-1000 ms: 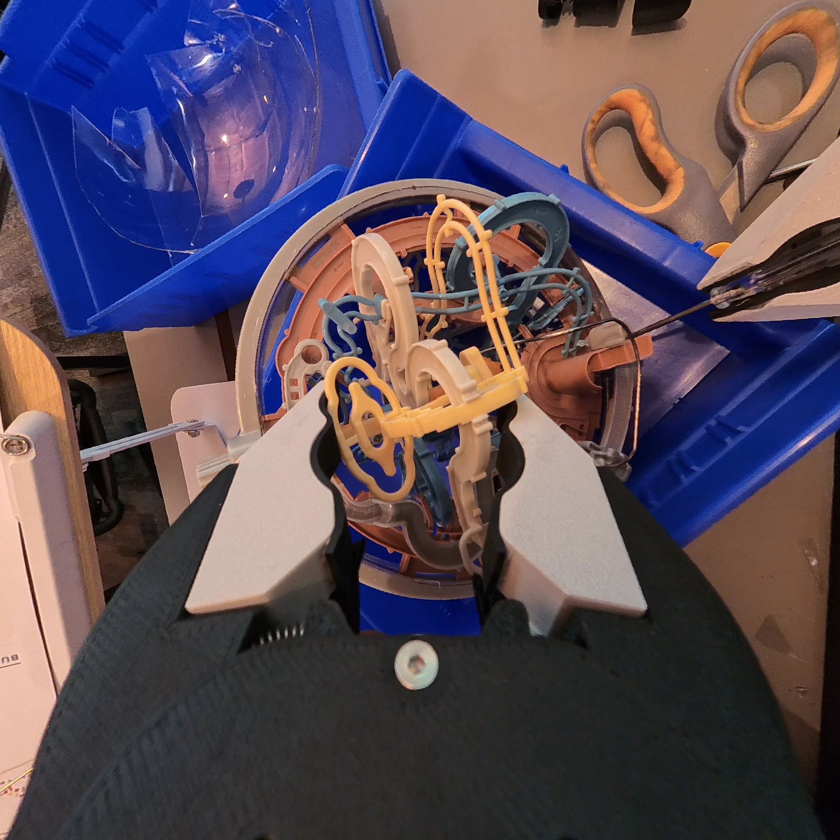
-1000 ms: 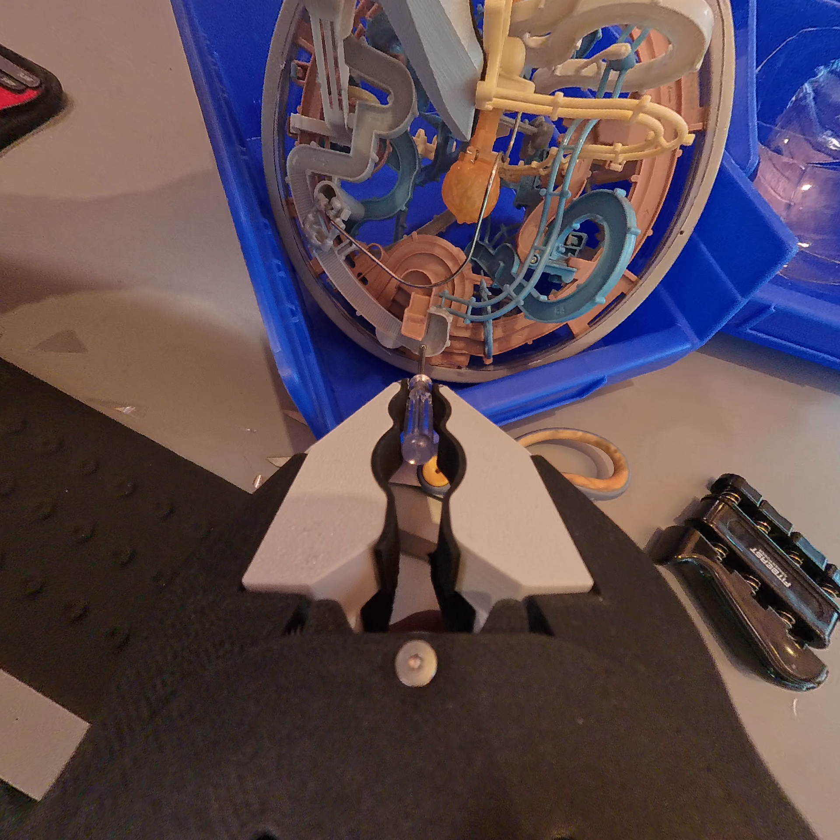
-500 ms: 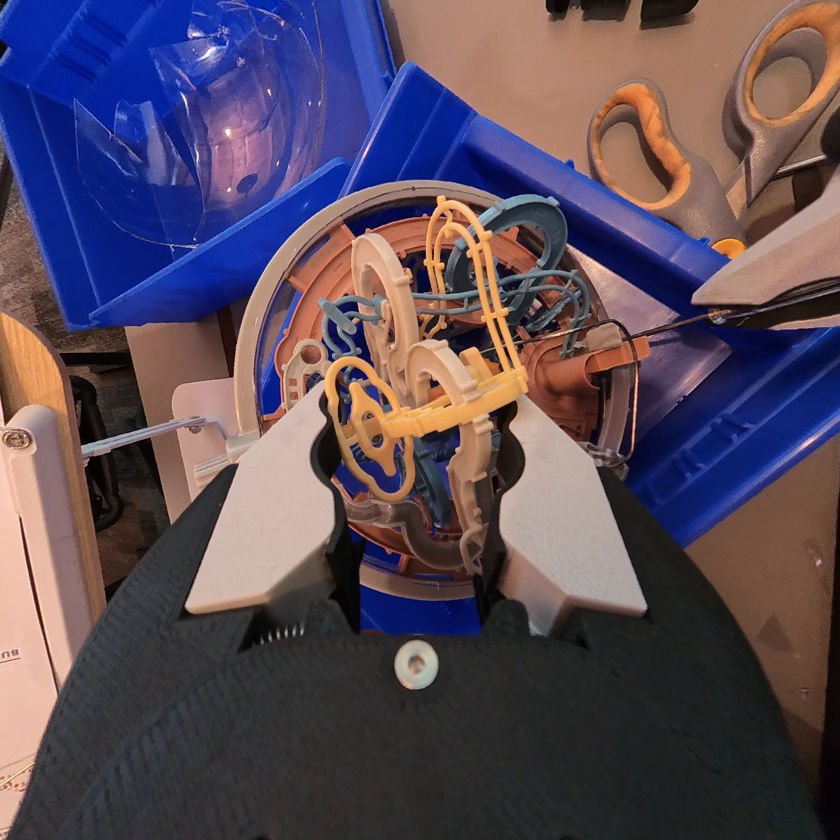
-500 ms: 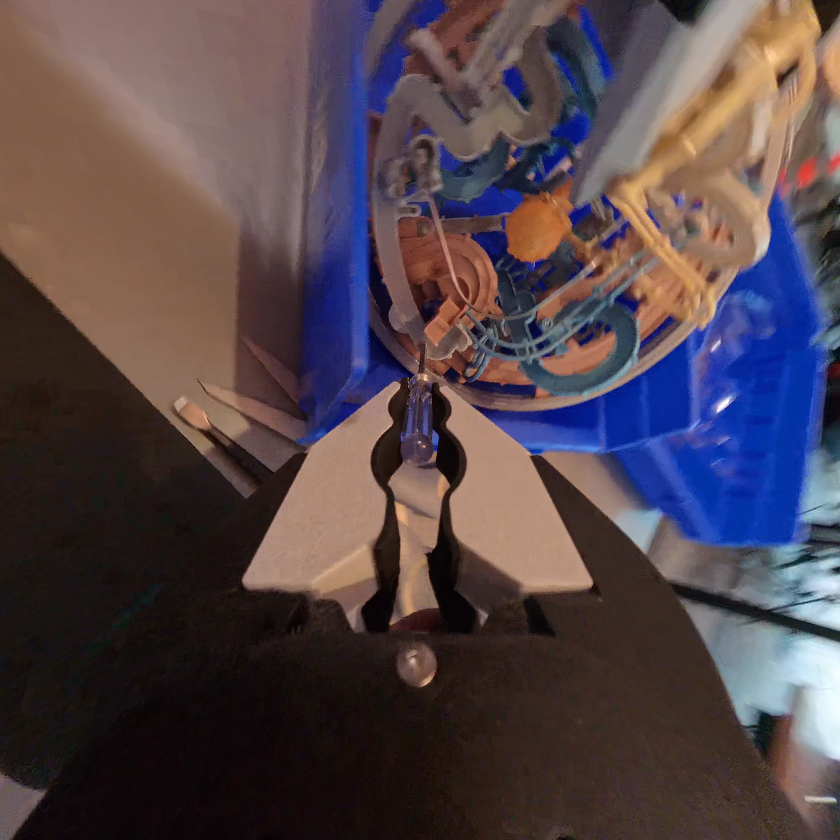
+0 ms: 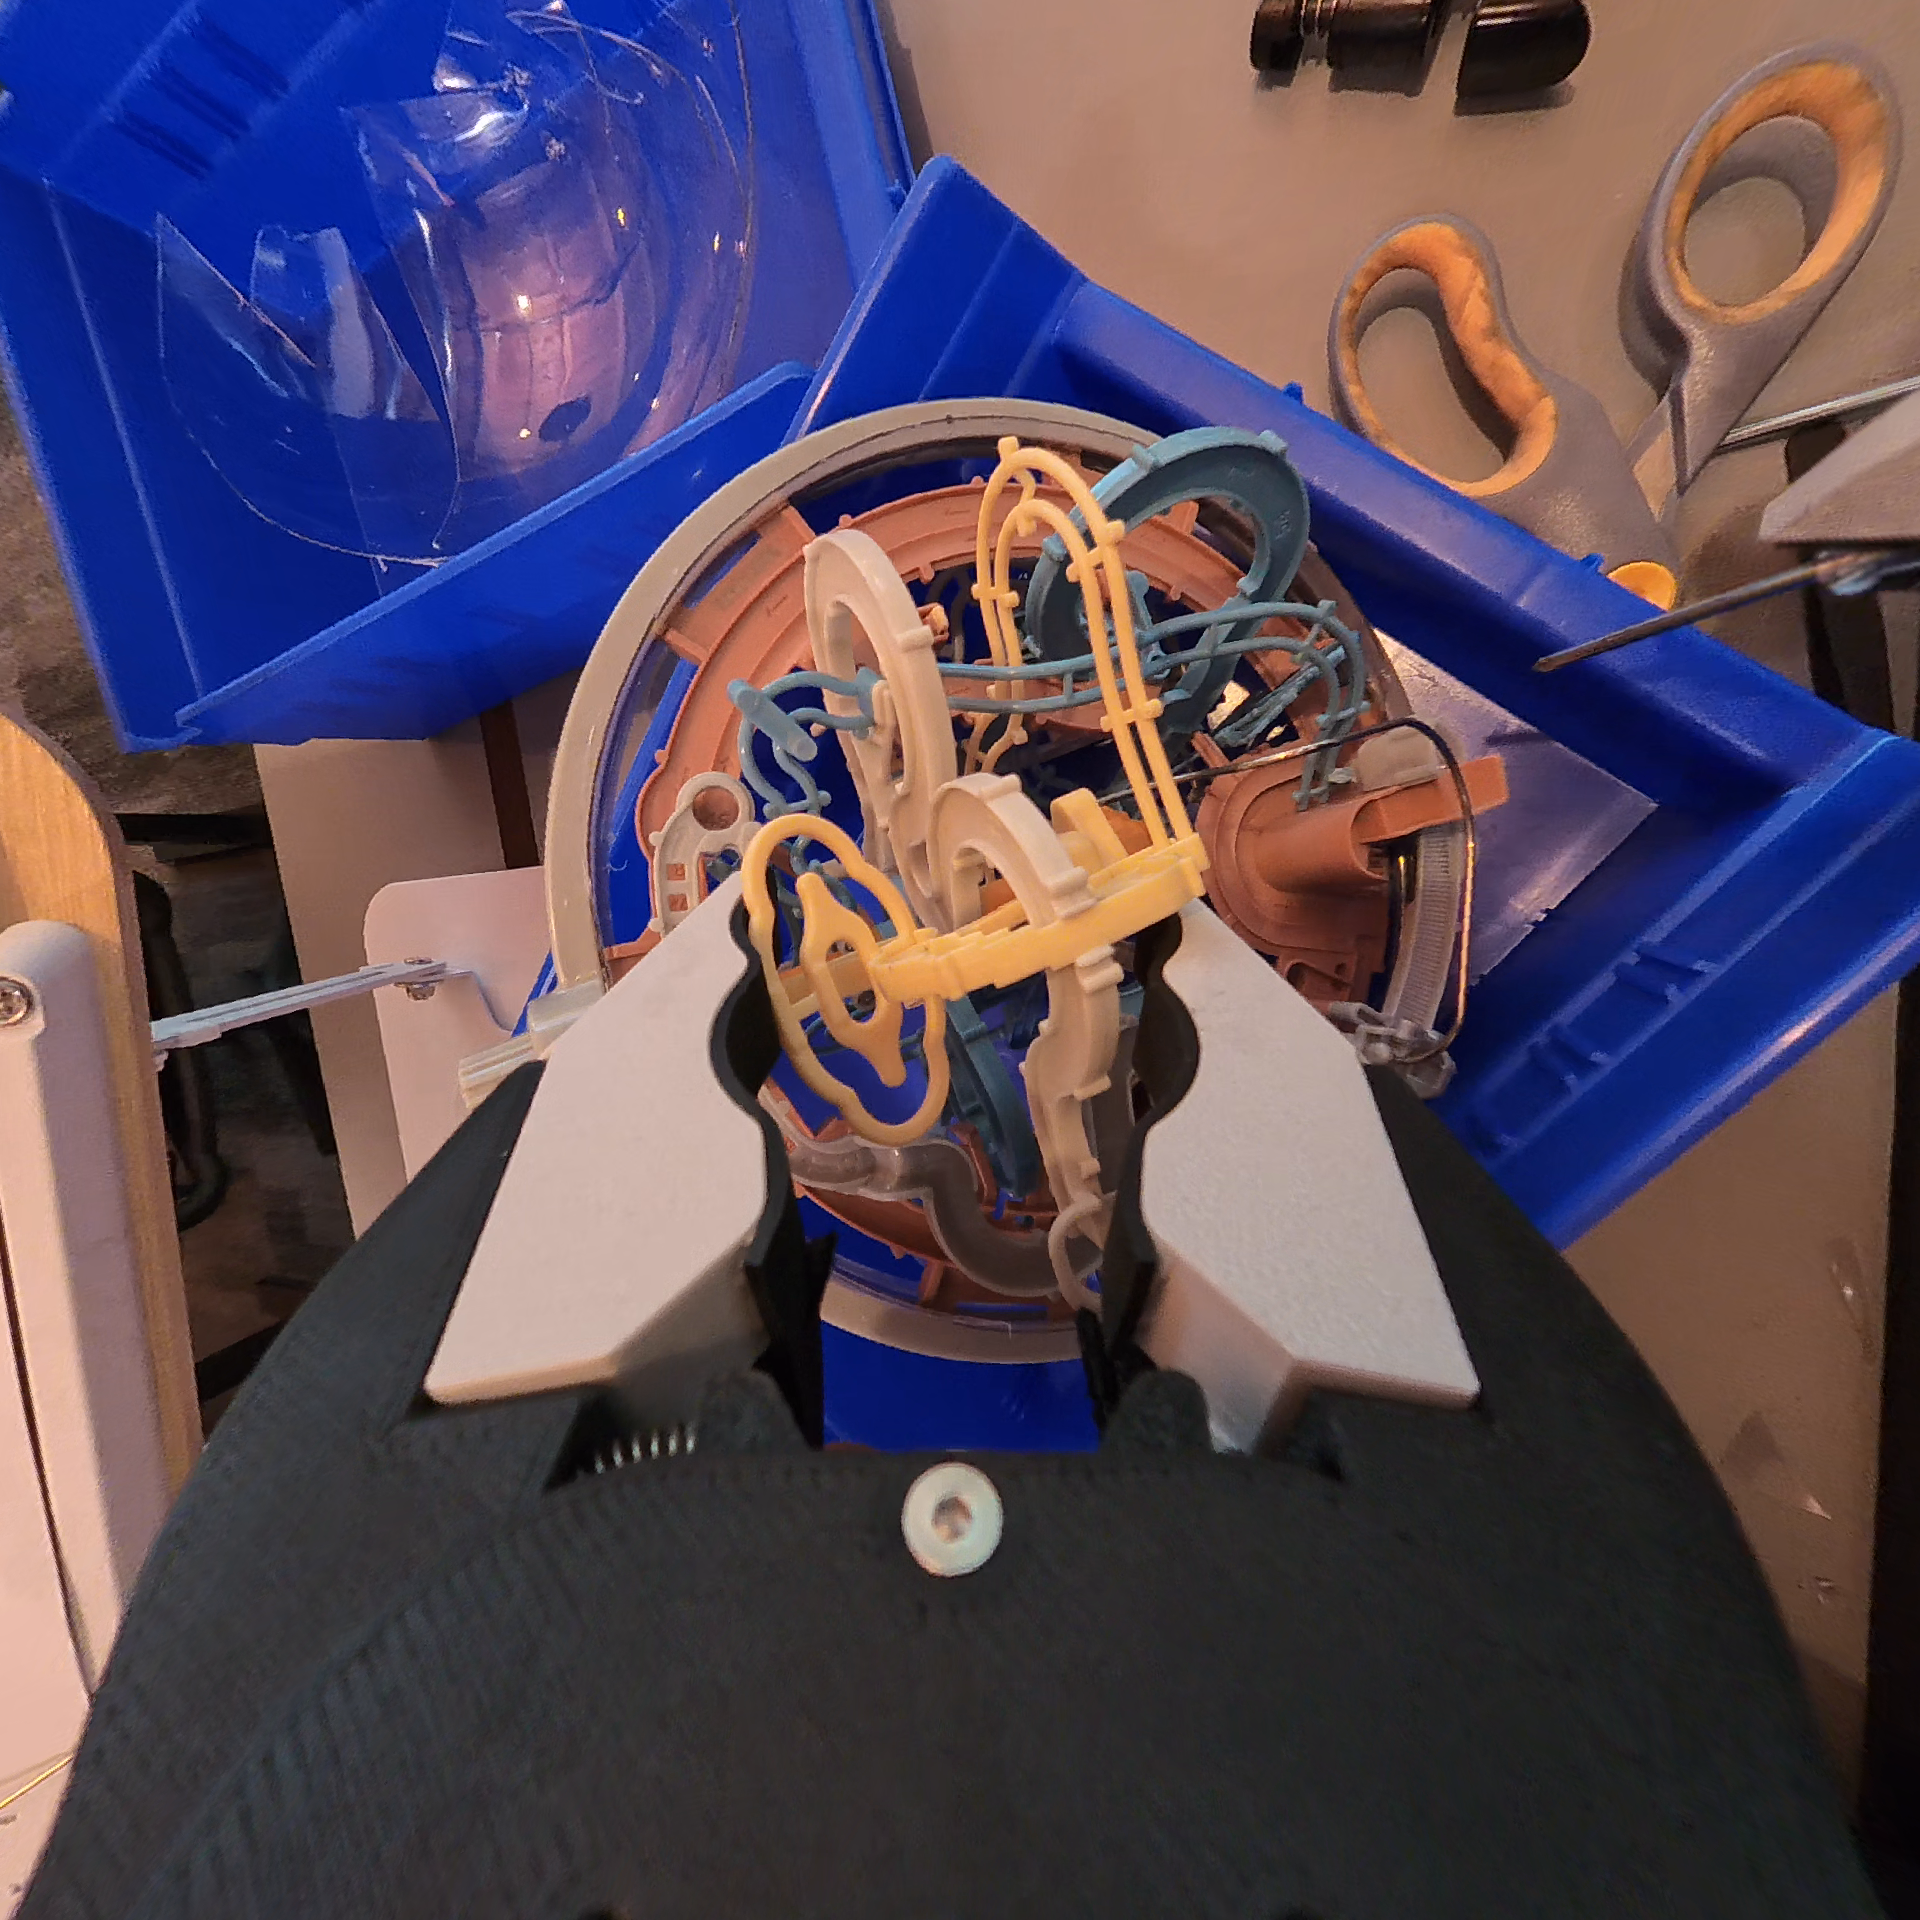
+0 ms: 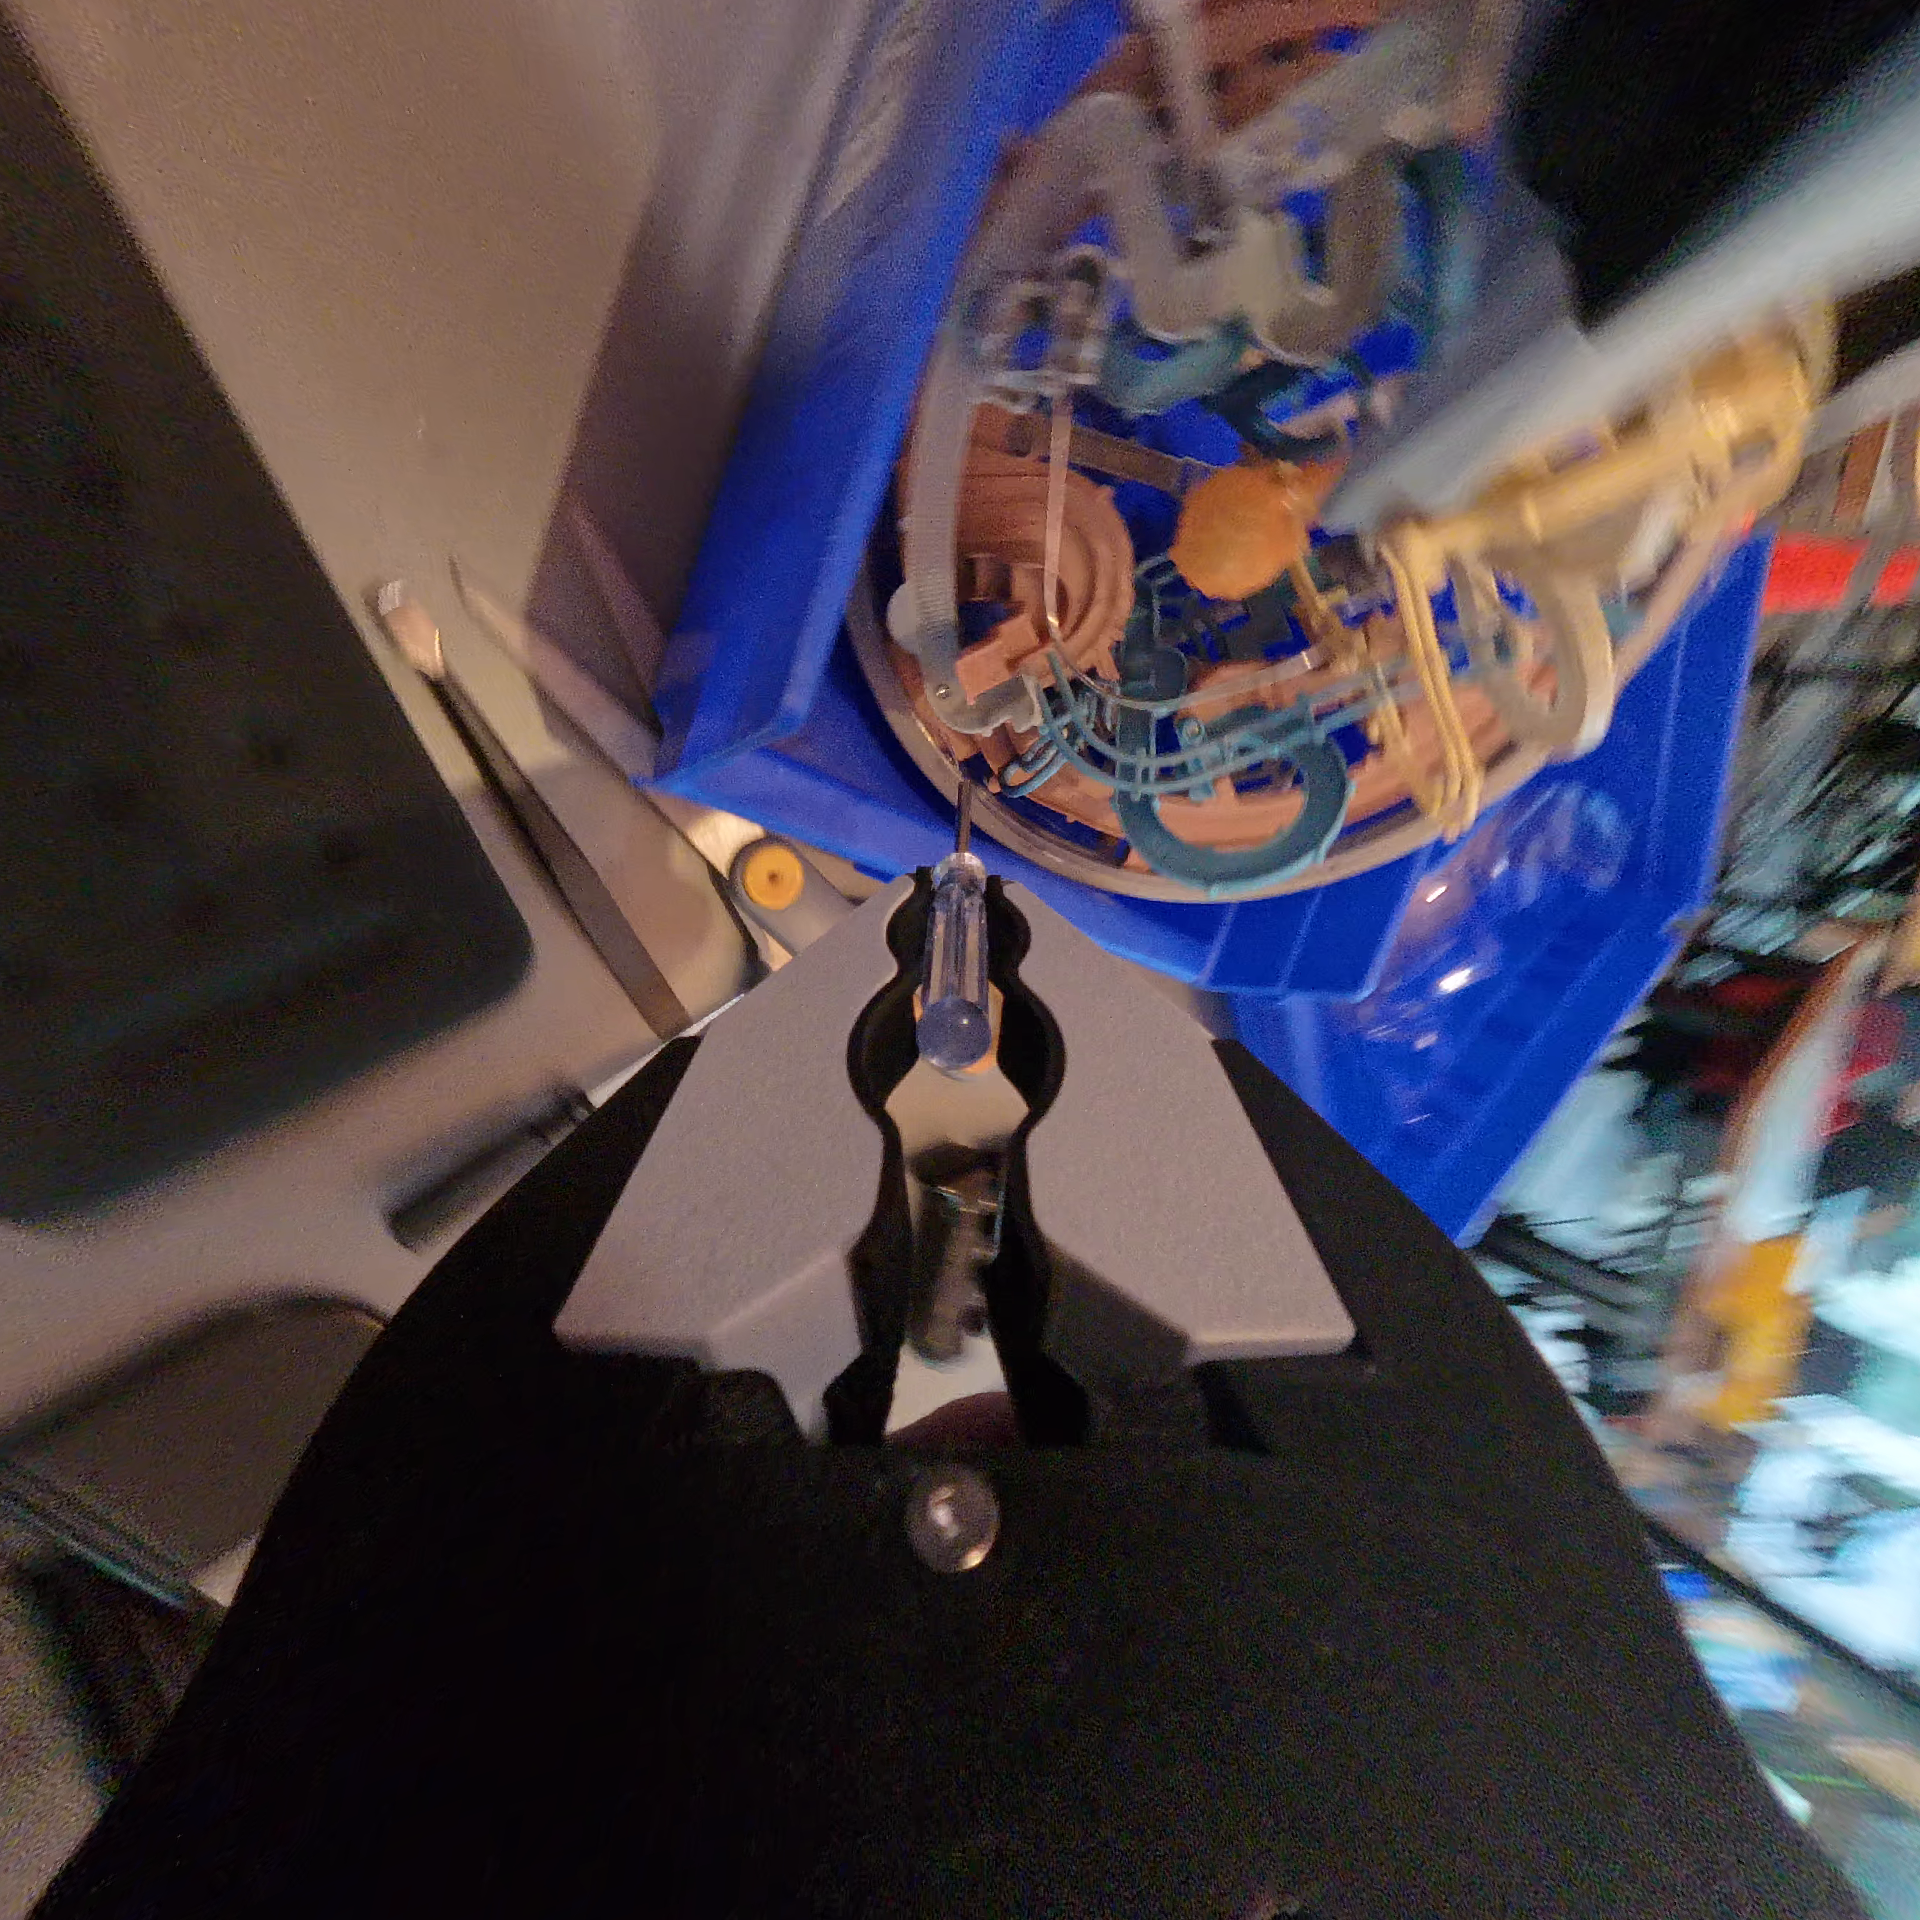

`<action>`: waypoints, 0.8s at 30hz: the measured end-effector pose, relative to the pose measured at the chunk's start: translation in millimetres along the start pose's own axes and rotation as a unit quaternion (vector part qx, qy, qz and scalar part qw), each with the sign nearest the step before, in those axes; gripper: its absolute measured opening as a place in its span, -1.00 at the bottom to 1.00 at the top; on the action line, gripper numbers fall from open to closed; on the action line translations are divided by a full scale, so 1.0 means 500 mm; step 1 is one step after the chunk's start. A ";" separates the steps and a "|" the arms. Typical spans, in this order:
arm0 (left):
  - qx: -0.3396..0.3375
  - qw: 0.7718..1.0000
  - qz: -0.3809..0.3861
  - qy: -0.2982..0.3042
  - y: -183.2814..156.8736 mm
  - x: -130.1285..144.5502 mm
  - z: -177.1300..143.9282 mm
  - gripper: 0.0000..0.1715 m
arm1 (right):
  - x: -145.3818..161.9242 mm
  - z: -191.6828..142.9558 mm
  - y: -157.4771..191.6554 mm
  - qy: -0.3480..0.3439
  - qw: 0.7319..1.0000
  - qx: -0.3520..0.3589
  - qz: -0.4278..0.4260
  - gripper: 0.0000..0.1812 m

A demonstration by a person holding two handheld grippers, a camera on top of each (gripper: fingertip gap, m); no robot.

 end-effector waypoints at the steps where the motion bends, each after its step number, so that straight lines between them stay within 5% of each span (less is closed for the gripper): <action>1: 0.001 1.000 0.000 -0.001 0.000 0.000 0.000 -0.21 | 0.011 -0.001 0.002 -0.022 0.997 -0.004 0.077 -0.94; 4: -0.001 1.000 0.000 0.001 -0.002 -0.001 -0.001 -0.22 | 0.039 0.005 0.017 -0.096 0.961 -0.011 0.260 -0.93; 7: -0.004 1.000 0.002 0.003 -0.005 -0.003 -0.001 -0.22 | 0.060 0.026 0.031 -0.128 0.924 -0.018 0.359 -0.93; 24: 0.001 1.000 0.000 0.000 -0.002 -0.002 0.001 -0.21 | 0.045 0.064 0.041 -0.138 0.902 -0.011 0.408 -0.93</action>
Point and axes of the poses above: each gripper's, where its closed fingertips meet, z out along the fingers, x out of its underside, y = z × x across the jaws, the point moved 10 cm from there along -z, back along the fingers, and after that the axes turned 2 degrees about -z, right-handed, at the moved point
